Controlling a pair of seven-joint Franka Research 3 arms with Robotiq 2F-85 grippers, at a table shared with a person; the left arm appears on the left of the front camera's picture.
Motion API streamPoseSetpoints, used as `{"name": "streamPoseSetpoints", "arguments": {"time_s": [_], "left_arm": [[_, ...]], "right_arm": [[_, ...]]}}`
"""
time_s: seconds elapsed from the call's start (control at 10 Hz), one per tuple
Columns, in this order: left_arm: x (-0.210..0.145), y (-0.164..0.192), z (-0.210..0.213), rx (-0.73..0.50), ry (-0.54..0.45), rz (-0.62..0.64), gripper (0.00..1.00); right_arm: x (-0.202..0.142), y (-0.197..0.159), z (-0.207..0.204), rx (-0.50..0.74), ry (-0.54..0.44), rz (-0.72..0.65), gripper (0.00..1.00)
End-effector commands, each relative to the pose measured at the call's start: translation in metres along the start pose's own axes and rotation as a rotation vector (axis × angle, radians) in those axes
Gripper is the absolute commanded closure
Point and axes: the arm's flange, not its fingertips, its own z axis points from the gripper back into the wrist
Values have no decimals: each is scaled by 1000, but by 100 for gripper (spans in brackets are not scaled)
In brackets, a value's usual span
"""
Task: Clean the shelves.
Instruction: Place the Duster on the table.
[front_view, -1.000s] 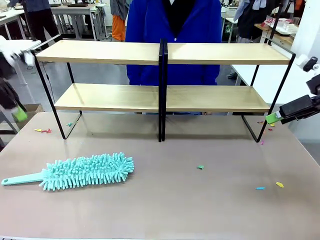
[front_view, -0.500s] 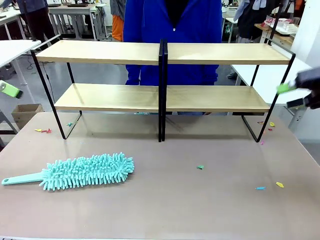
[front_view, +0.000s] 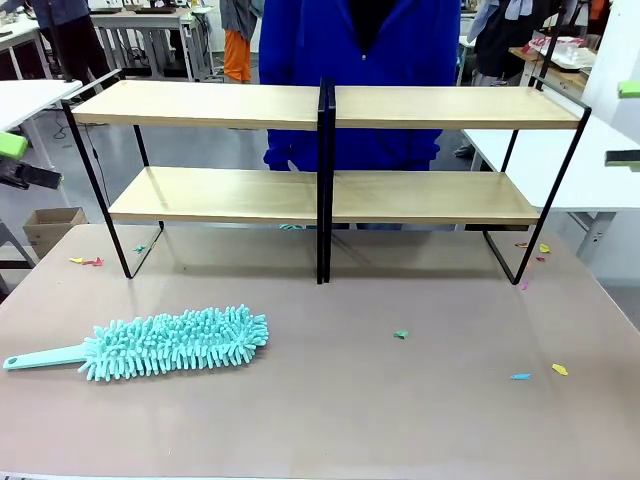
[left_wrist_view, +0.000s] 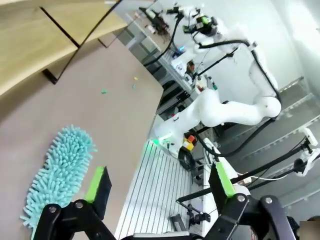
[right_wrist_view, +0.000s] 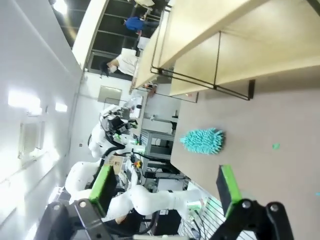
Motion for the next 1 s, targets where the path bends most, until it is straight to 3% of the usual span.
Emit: {"name": "streamPoseSetpoints", "arguments": {"time_s": [0.0,0.9], "left_arm": [[-3,-8,-13,55,38,-40,0],[-3,-8,-13,55,38,-40,0]], "right_arm": [[-1,1,-4,-37,22,47,0],[-1,1,-4,-37,22,47,0]]}}
